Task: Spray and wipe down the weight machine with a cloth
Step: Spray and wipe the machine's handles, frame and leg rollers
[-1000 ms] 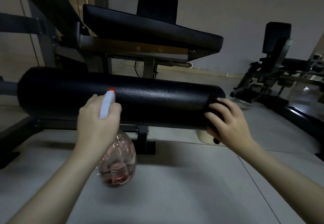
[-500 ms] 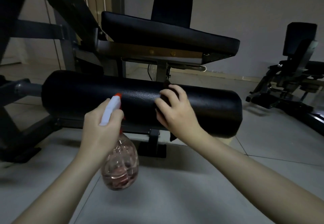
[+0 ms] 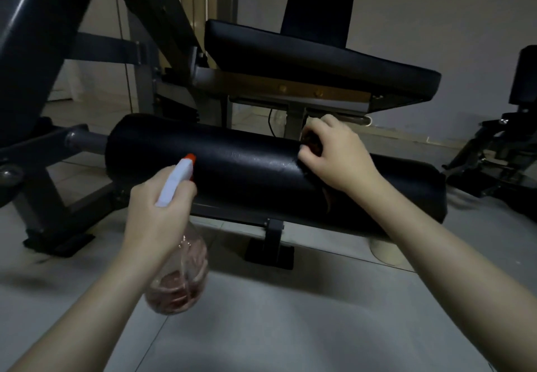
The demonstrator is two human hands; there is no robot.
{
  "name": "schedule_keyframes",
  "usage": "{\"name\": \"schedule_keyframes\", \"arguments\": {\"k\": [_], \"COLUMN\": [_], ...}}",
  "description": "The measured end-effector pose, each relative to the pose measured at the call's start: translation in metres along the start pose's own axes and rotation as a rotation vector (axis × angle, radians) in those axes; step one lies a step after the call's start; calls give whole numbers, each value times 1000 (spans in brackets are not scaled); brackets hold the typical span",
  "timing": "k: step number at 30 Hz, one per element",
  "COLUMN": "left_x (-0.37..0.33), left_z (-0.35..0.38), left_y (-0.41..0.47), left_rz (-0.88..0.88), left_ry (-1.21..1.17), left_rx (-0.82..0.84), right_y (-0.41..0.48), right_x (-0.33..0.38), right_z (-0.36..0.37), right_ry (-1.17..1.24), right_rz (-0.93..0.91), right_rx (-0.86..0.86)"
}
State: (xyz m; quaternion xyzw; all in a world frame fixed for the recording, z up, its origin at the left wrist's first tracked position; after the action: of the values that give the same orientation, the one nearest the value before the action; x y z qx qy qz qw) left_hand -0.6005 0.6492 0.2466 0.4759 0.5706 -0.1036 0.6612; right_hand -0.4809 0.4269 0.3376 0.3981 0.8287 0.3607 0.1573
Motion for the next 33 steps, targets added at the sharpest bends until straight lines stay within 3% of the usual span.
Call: {"name": "schedule_keyframes", "arguments": {"k": [5, 11, 17, 26, 33], "left_x": [-3, -2, 4, 18, 32], "left_z": [2, -1, 2, -36, -37], "left_y": [10, 12, 9, 22, 26], "left_rz": [36, 82, 44, -27, -62], "left_ry": [40, 75, 12, -48, -11], "left_rx": [-42, -60, -56, -111, -77], "right_y": [-13, -41, 2, -53, -12], "right_x": [-2, 45, 124, 90, 100], "right_z": [-1, 11, 57, 38, 50], "right_ry": [63, -41, -25, -175, -145], "right_rz": [203, 16, -203, -294, -215], "right_rx": [-57, -182, -55, -65, -60]}}
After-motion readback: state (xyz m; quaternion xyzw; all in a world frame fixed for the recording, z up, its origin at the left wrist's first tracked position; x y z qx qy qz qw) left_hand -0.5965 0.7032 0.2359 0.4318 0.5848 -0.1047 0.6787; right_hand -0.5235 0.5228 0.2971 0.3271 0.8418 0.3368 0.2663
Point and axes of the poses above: each hand's wrist, its own y-axis towards the middle knuckle, its own z-axis out of the palm, x = y × z, the point moved 9 cm from there along y, towards the middle knuckle, and after that the axes turned 2 degrees about y, right-handed, at the moved point
